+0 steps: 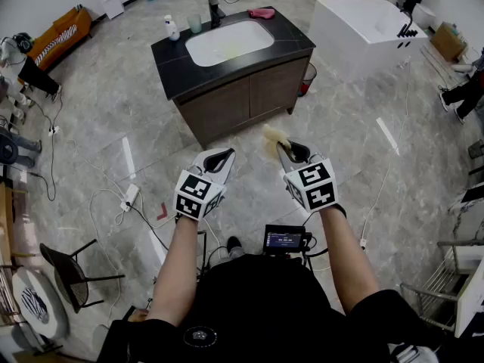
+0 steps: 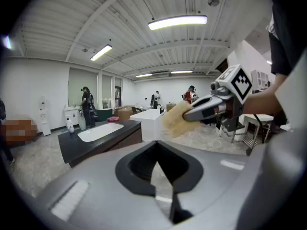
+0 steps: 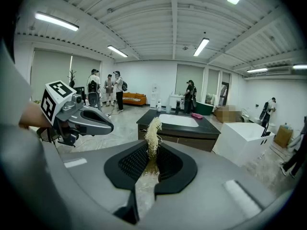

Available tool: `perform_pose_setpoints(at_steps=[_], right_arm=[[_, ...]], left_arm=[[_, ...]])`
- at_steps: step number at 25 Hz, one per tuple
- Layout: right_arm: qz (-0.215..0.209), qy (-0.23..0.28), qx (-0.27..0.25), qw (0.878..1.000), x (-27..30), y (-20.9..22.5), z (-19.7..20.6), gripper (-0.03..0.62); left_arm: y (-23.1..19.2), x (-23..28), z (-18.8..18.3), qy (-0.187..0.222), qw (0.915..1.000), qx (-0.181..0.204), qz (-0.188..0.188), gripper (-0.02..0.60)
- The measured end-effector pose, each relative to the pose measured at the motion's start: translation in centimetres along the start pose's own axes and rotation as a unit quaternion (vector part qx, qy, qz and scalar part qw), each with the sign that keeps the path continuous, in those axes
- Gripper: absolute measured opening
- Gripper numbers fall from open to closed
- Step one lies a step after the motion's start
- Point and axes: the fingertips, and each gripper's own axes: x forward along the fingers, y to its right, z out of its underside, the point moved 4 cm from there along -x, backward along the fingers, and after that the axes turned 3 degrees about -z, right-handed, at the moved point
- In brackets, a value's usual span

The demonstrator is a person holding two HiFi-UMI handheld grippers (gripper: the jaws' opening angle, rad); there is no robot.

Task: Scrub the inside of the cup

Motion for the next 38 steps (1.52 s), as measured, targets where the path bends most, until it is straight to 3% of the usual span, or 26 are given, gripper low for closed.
perform_pose_setpoints(at_steps=[23, 38], right_arm=[[0.000, 0.008, 0.012, 1.000, -2.3, 0.0, 1.2, 0.043], [-0.020, 0.010, 0.034, 0.999, -3.7, 4.9, 4.4, 0.043]], left_arm=[[2.2, -0.2, 0.0, -0.002, 1.0000, 0.000, 0.004, -0.002], [5.7, 2.3, 0.2, -0.010, 0.9992, -0.031, -0.023, -0.002]])
